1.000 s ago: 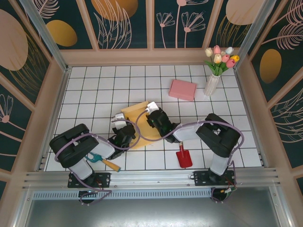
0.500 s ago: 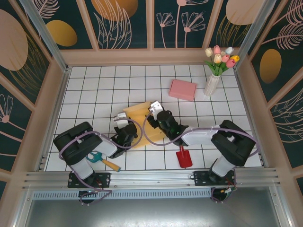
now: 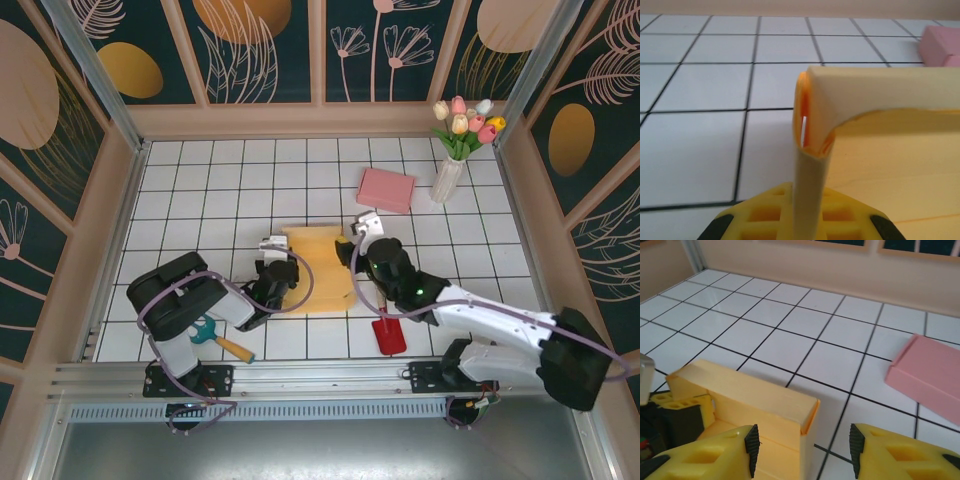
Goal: Fold the paper box
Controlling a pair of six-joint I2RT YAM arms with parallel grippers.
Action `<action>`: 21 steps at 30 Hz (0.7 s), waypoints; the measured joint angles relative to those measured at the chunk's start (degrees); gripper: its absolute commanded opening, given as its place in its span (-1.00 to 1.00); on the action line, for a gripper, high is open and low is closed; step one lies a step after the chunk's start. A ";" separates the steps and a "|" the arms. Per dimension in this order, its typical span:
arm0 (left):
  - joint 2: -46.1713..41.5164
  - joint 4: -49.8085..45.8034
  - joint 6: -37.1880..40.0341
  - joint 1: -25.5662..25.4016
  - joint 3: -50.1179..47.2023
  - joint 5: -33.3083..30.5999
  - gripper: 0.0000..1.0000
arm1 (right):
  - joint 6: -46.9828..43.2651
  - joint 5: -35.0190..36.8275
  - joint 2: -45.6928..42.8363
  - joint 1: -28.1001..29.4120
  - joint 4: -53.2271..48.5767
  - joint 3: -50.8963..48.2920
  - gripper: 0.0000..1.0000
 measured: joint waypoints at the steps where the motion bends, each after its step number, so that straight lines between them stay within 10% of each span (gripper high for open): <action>1: -0.20 -0.35 1.07 0.00 0.68 1.33 -1.00 | 0.59 0.46 -1.75 0.00 -1.57 -0.13 0.09; 12: -6.84 -25.97 5.84 0.00 15.67 16.79 -1.00 | 4.79 2.69 -21.42 -0.70 -12.63 -2.32 0.13; 21: -7.50 -60.04 6.67 -0.04 34.14 17.25 -1.00 | 6.91 1.36 -36.52 -0.76 -13.66 -8.37 0.12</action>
